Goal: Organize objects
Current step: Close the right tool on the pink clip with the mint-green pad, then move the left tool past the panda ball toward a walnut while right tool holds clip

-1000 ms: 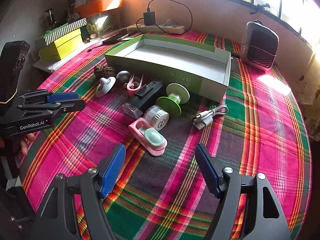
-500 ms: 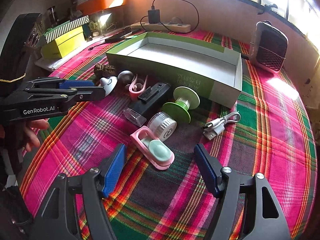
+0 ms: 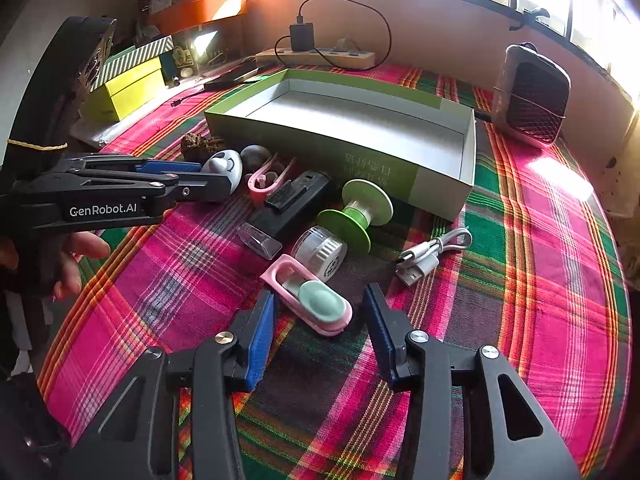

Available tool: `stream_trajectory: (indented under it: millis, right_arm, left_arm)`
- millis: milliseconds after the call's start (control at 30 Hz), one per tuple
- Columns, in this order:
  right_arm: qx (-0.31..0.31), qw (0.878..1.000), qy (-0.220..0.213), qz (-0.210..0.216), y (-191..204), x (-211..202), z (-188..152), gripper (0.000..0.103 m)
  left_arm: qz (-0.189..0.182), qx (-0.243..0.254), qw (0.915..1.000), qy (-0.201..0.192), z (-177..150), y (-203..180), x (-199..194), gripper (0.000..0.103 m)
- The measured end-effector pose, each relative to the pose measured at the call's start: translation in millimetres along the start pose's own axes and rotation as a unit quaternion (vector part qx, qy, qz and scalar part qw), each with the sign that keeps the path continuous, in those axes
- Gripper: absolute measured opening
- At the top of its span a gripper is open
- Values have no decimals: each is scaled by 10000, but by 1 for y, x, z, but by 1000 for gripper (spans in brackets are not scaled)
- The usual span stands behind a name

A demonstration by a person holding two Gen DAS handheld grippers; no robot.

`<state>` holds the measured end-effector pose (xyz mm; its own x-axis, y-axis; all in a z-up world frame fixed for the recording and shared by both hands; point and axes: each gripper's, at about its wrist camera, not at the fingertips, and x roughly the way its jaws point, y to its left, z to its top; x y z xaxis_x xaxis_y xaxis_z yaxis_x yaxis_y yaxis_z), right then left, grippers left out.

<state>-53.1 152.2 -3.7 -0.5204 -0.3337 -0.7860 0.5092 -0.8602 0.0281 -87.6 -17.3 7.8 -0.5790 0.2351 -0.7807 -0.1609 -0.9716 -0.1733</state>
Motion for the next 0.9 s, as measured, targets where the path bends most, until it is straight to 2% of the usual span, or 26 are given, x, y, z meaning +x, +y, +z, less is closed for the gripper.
stream_trajectory:
  millis: [133,333,500,533,600,700,800,900]
  right_arm:
    - [10,10000,-15,45,0,-1,0,35]
    - [-71,9999,-11,70,1,-1,-1,33]
    - [-152,9998,-18,98,4,-2,-2,24]
    - [-156,9998,-18,95,5,-3,-3,20]
    - [-147,9999,-17,71,5,-3,-3,19]
    - [-121,9999,-21,78,4,-4,-4,19]
    - [-91,9999,-26,82,3,-5,-5,19]
    - [-76,9999,-28,72,4,-5,-5,19]
  left_arm:
    - [-10,-16,10000,7,2,-1,2,40]
    - [-61,-185,9998,74,5,2,4,40]
    - [-128,-318,9994,71,5,3,4,39]
    - [-136,-324,9994,62,5,3,4,38]
    - [-135,-335,9993,56,5,3,4,37]
    - [-161,-343,9993,18,4,3,2,32]
    - [-188,-335,9993,-15,5,2,-1,19]
    - [-205,-352,9992,-8,5,3,-1,18]
